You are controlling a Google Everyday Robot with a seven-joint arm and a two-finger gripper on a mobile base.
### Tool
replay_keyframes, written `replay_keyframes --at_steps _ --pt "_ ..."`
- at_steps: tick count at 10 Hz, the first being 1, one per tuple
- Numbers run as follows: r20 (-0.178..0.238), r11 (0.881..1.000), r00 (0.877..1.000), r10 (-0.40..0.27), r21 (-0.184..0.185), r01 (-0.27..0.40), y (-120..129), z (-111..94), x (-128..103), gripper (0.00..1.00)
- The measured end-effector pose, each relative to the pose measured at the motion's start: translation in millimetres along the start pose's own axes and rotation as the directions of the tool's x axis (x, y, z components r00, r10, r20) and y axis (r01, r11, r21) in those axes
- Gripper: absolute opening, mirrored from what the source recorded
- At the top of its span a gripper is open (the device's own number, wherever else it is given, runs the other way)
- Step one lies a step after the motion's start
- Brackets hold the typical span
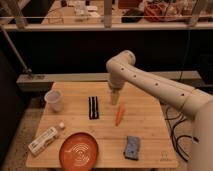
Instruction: Move the arm in a circular motion
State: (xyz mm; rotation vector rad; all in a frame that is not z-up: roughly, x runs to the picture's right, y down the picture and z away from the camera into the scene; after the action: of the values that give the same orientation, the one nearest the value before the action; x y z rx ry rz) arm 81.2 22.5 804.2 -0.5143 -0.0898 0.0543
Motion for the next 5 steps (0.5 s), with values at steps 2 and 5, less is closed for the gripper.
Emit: replay_keyframes --at_steps 2,5 --pt "-0.03 0.997 0.996 0.082 -0.009 -0.082 3 -2 57 0.8" --pt "-0.059 0.991 0.989 0.132 -0.026 -0.134 29 -6 119 0.8"
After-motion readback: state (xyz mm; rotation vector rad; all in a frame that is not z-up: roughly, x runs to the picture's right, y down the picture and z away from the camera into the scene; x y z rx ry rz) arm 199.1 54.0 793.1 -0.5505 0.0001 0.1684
